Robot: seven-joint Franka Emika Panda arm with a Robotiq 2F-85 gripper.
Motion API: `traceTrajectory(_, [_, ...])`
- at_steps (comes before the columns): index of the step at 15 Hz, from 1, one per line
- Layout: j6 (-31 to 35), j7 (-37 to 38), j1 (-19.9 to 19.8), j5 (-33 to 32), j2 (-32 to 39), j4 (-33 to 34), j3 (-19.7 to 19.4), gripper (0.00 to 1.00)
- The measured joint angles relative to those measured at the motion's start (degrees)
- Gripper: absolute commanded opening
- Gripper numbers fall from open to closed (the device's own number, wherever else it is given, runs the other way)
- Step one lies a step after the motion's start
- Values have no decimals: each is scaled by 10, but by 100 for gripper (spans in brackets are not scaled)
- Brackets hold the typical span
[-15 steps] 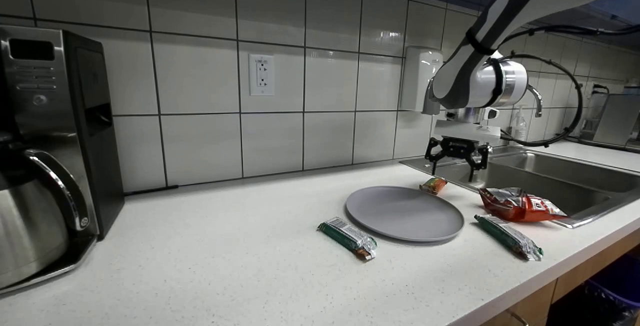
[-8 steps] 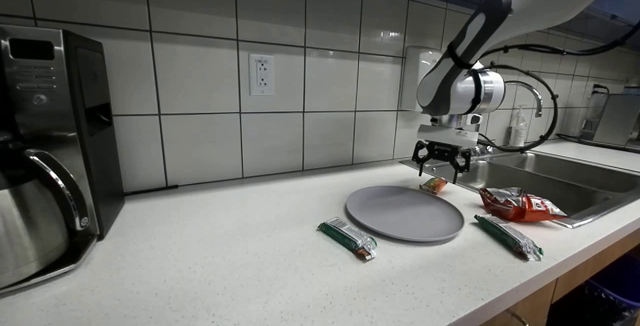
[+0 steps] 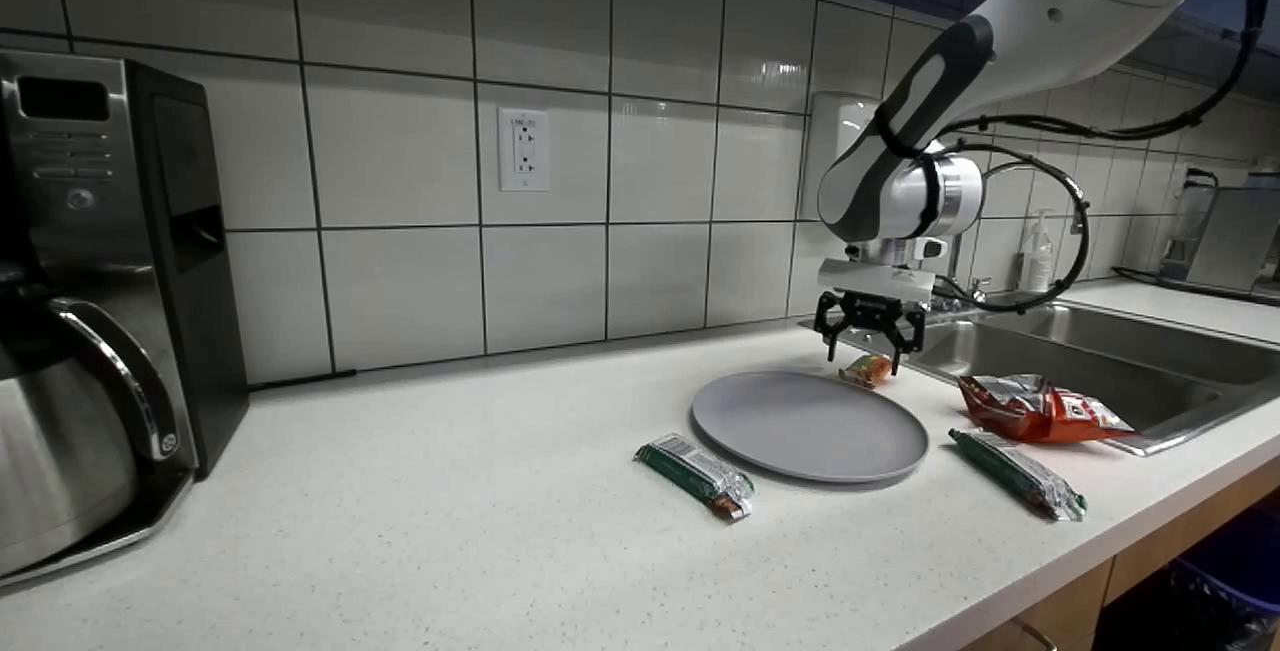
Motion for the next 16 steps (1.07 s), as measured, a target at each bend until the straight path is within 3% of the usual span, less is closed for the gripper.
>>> traceTrajectory(6, [-24,2,-4,1,19,31,-1,19])
traceTrajectory(16, [-24,1,-3,0,16,34,-1,19])
